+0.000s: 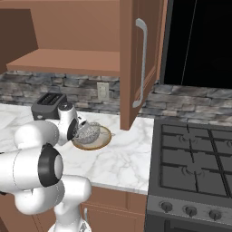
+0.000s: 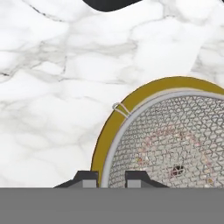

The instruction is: Open the cabinet and setup a tea strainer by placing it in the bowl upright.

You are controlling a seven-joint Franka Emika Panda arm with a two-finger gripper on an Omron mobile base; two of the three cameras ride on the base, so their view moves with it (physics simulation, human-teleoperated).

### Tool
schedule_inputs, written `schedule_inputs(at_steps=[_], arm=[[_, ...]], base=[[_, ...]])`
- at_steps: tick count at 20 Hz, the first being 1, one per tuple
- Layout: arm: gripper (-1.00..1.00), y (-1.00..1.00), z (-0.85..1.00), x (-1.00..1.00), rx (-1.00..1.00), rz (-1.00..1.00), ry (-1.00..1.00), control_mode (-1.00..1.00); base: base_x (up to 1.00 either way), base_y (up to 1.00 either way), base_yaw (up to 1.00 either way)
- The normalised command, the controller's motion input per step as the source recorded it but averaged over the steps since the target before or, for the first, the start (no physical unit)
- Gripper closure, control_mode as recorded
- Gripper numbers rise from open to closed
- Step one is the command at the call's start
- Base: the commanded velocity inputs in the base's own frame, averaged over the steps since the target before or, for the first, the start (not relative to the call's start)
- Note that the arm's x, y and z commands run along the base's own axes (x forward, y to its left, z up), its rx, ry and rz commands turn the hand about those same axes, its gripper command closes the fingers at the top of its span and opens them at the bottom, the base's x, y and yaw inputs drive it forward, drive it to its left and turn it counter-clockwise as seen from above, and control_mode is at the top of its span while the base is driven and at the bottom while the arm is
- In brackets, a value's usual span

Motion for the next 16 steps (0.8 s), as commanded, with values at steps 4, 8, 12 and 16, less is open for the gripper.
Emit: schedule_inputs(at_steps=[4,8,12,16], arm=[[-1.00,0.00,0.00,0.00,0.00,0.03,0.00,-1.00],[-1.00,0.00,0.00,0.00,0.00,0.01,0.00,-1.00],[-1.00,0.00,0.00,0.00,0.00,0.00,0.00,-1.00],[-1.00,0.00,0.12,-0.05,-0.02,0.00,-0.05,-1.00]], base=[[0.00,0.00,0.00],[0.00,0.00,0.00],[0.00,0.00,0.00],[0.00,0.00,0.00]])
